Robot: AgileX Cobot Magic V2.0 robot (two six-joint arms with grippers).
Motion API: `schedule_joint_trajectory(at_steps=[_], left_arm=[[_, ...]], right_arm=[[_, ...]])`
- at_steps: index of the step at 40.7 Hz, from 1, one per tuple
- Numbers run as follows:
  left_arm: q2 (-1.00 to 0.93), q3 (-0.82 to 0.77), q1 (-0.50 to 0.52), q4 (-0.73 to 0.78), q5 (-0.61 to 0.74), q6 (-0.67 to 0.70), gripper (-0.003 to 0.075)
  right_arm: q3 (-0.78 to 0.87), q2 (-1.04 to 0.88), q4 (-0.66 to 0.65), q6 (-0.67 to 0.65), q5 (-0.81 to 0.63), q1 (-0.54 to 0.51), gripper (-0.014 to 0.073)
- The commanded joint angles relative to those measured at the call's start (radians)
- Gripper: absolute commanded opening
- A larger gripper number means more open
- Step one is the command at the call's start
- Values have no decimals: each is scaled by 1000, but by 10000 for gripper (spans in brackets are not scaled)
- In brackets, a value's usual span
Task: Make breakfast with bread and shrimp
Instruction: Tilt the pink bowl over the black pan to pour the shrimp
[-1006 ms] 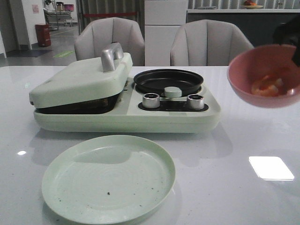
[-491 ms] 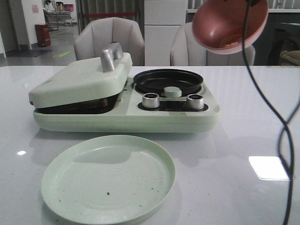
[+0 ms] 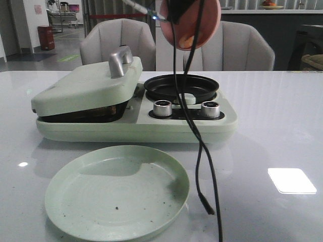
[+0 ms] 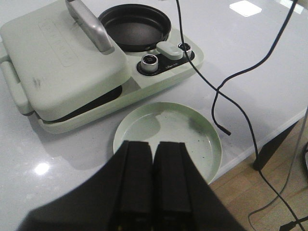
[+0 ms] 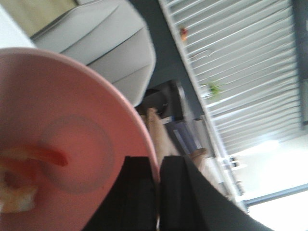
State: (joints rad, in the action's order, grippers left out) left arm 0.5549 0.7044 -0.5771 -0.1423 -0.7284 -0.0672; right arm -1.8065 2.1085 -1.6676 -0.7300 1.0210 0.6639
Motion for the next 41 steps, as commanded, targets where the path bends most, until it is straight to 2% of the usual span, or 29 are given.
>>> schedule_joint_trajectory(at_steps=[1, 10, 23, 41], left_arm=[[3, 27, -9, -9, 72, 8, 102], [3, 27, -9, -9, 72, 8, 101], [3, 27, -9, -9, 72, 8, 101], [3, 27, -9, -9, 72, 8, 101]], right_arm=[[-41, -49, -145, -29, 76, 0, 45], [-77, -48, -145, -18, 101, 0, 45], [-184, -50, -145, 118, 110, 0, 45], [-189, 7, -137, 128, 123, 6, 45]])
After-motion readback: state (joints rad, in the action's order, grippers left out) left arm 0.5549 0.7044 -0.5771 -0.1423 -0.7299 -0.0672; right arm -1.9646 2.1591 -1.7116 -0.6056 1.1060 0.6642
